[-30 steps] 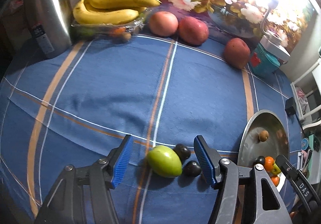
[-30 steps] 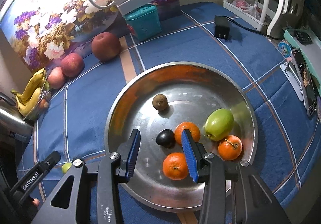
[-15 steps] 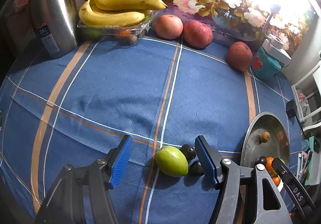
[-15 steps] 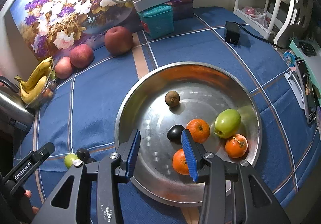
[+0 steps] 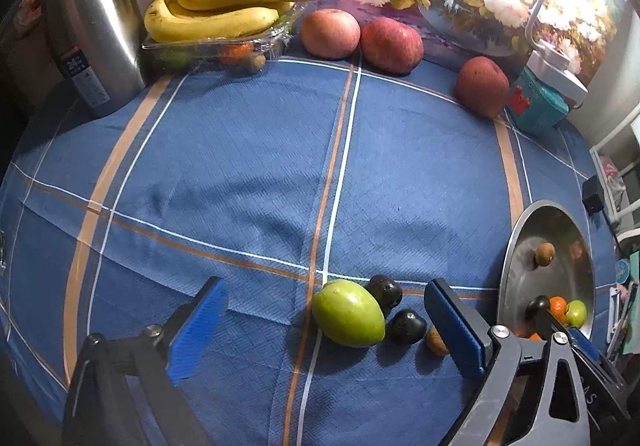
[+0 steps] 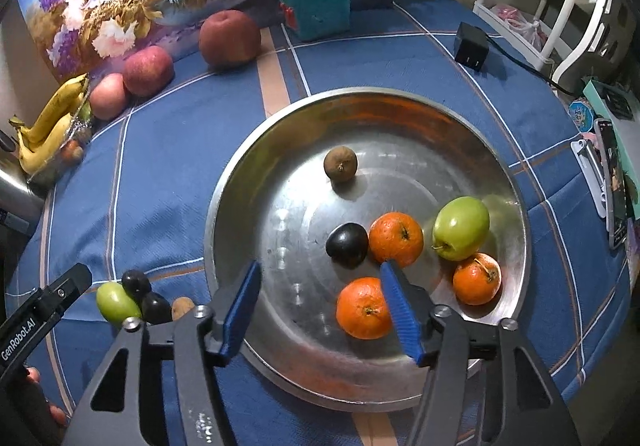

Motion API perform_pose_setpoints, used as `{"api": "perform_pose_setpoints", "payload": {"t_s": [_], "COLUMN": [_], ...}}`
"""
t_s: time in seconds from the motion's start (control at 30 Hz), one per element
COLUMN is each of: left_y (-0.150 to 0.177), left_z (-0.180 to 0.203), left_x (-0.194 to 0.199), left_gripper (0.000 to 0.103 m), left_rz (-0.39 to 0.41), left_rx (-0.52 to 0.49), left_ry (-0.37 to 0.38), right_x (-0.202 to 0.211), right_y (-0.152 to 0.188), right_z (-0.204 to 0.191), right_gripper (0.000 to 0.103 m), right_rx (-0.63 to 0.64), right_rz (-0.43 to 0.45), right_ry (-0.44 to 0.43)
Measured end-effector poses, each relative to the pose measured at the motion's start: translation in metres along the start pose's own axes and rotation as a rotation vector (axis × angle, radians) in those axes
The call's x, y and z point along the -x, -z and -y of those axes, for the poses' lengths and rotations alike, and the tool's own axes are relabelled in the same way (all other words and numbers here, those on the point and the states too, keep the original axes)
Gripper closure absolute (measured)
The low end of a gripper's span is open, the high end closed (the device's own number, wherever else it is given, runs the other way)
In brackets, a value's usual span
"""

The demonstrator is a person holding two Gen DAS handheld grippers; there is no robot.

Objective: Organize fruits
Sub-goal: 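Withdraw both open tools from the bowl toward the green apple and kiwi, then lower the left tool around the green apple while the right tool straddles the kiwi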

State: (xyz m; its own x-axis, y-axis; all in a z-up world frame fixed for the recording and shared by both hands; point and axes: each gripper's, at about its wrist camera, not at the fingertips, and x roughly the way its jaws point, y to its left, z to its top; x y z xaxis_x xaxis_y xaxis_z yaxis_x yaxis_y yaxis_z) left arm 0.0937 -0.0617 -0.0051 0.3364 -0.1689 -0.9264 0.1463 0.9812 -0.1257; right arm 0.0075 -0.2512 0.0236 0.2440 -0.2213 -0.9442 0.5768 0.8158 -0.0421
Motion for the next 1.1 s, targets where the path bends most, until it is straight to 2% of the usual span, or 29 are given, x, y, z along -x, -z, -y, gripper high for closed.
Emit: {"api": "perform_pose_setpoints", "payload": {"t_s": [0.23,0.3,0.43,0.77,0.9,1.1], "left_y": [0.000,0.000,-0.001,-0.003,-0.004,-0.005], "left_z": [-0.001,-0.002,-0.004,-0.007,-0.010,-0.018], "left_x": [-0.004,-0.004,-0.003,-0.001,0.000,0.001], "left_gripper": [0.000,0.000,0.000,0.000,0.000,0.000], "left_rz": [-0.003,-0.001,0.004,0.015,0.012,0.023], "left_rx": [-0.002,0.002,0.012,0.021,0.043,0.068], "left_ry": [-0.007,-0.007,-0.013,0.015,0.063,0.081], "right_x": [-0.002,-0.001,0.002,0.004,0.003,0.005], "right_y": [0.002,0.002,0.002,0.002,0.002,0.001], "right_z": [0.001,0.001,0.001,-0.002,-0.003,-0.012], "right_gripper": [0.027,0.014,0.008,0.007,0.007,0.007], "right_rx": [-0.001,-0.003,0.004,0.012,-0.001,-0.004], "right_rz": [0.010,0.021,0.047,0.075,0.074,0.080], "right_ry": [0.012,0.012,0.019,0.004,-0.029,-0.105]}}
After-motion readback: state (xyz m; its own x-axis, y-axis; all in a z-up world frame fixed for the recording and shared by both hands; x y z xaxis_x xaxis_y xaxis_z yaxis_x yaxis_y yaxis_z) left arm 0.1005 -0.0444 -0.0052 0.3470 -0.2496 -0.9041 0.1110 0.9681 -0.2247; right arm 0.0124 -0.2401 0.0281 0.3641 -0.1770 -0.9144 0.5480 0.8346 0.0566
